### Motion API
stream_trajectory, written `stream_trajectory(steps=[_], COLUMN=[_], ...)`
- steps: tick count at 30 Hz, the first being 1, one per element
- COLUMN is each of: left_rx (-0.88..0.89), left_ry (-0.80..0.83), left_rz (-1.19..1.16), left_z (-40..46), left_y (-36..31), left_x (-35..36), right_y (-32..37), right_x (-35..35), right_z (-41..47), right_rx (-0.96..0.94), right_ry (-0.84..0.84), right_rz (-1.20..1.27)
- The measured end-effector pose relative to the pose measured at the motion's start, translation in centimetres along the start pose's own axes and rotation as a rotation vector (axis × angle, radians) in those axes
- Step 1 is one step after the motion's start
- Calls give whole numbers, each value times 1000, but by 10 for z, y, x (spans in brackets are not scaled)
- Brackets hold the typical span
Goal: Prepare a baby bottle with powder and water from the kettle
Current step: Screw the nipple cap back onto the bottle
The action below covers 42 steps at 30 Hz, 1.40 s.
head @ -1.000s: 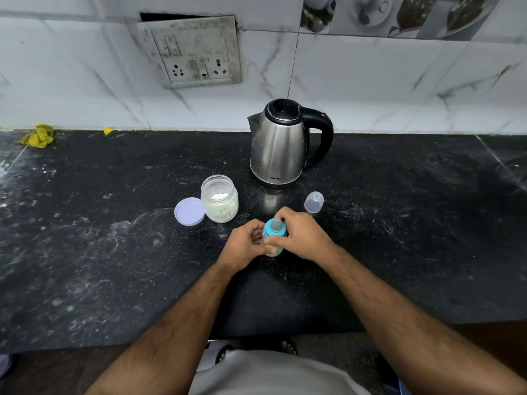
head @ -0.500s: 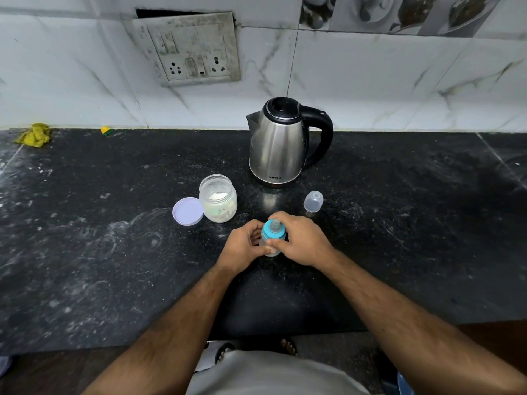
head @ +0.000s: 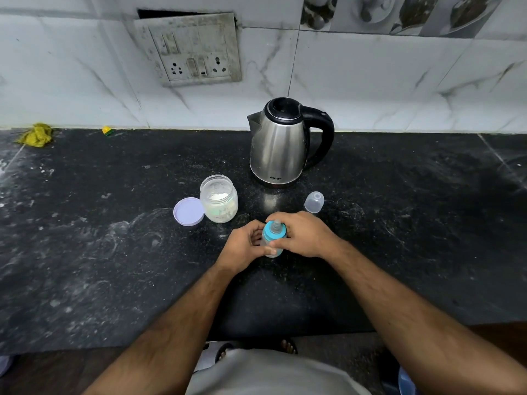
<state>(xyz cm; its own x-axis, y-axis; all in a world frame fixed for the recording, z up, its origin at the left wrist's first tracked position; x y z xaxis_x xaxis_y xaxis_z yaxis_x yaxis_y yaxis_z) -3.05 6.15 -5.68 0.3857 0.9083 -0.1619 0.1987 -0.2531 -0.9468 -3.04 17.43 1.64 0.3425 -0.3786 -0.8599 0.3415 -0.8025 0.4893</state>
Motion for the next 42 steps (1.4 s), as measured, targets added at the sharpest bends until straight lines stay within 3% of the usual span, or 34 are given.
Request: stream_trajectory(steps=[7, 12, 18, 25, 31, 35, 42], left_rx=[-6, 23, 35, 20, 6, -7, -33], left_ry=[-40, -55, -46, -144, -169, -162, -147], left_rz=[19, 109, 89, 47, 66, 77, 121], left_z=[-1, -2, -2, -6, -5, -4, -6], left_y=[4, -3, -4, 2, -4, -5, -5], left_x=[1, 1, 2, 3, 5, 6, 7], right_y=[1, -1, -8, -16, -65, -102, -137], right_x=[5, 12, 12, 6, -25, -47, -45], right_z=[-15, -29, -24, -23, -32, -35, -12], right_rx=[28, 174, 190, 123, 276, 429, 505], right_ry=[-230, -443, -335, -179, -374, -527, -368], right_rz=[56, 152, 266, 325, 385, 230, 56])
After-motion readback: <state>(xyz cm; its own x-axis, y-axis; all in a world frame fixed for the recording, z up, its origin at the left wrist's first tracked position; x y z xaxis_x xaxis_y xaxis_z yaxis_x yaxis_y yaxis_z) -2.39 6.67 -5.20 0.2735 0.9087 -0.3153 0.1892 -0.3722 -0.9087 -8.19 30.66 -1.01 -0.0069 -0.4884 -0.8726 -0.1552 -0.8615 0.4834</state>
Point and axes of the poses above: each hand's wrist, its own z-axis towards the middle knuckle, its own x-axis out of the palm, y = z × x, the point moved 10 cm from there along z, towards the middle knuckle, and after that the axes turned 7 degrees about -x, right-handed, at the moved point
